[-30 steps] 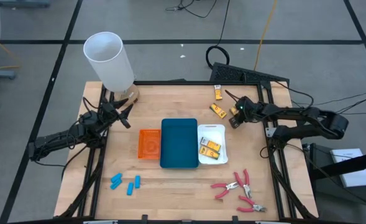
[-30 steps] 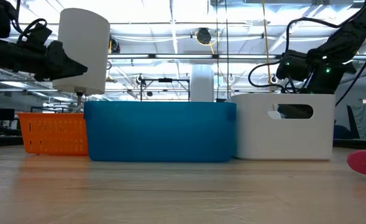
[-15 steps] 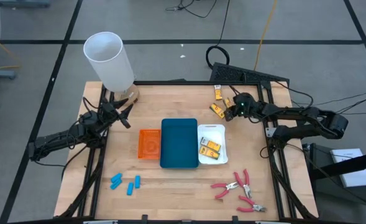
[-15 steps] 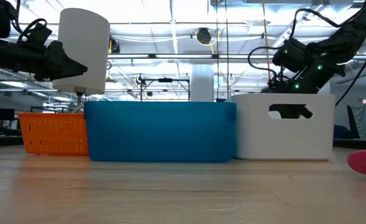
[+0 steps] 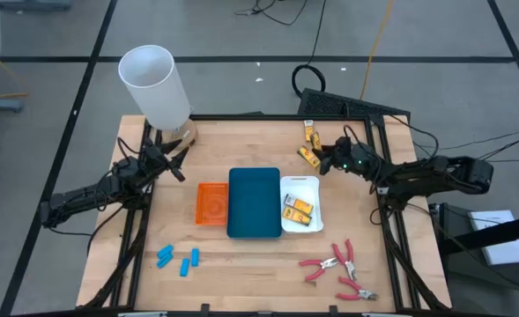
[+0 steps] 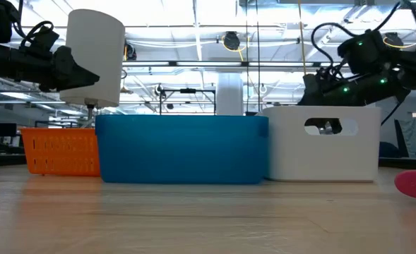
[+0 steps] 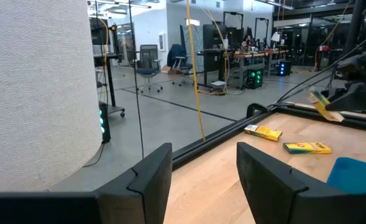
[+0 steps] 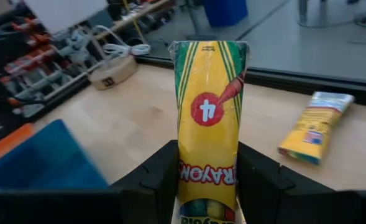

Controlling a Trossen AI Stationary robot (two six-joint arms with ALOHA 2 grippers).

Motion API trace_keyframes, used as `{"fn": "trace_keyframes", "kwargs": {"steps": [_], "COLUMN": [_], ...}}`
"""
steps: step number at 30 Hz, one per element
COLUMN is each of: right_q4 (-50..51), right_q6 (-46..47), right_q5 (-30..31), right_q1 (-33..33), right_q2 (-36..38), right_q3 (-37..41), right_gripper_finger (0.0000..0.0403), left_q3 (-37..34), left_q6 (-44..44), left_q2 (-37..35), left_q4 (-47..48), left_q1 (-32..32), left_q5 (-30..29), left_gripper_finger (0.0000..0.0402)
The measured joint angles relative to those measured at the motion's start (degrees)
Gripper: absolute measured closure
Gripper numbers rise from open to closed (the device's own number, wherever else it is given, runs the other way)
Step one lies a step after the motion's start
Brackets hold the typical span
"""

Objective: Pick & Place School Supplies
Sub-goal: Put the yellow crayon box into the white bin

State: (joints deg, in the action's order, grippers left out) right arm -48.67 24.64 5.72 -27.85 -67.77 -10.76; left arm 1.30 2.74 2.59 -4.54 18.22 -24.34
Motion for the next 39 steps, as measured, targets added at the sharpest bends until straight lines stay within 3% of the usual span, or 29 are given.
{"fn": "trace_keyframes", "kwargs": {"steps": [19, 39], "right_q4": [-6.8, -6.8], "right_q6": [-1.8, -1.8], "right_q5": [0.0, 0.2], "right_q1": [12.3, 19.9], "right_q2": [0.0, 0.0], "right_q3": [0.1, 0.1], "right_gripper_finger": [0.0273, 0.0273], "left_q3": [0.0, 0.0], "left_q6": [0.0, 0.0], "left_q2": [0.0, 0.0], "left_q4": [0.0, 0.0], "left_q1": [0.0, 0.0], "left_q5": [0.0, 0.0], "left_gripper_finger": [0.022, 0.022]}}
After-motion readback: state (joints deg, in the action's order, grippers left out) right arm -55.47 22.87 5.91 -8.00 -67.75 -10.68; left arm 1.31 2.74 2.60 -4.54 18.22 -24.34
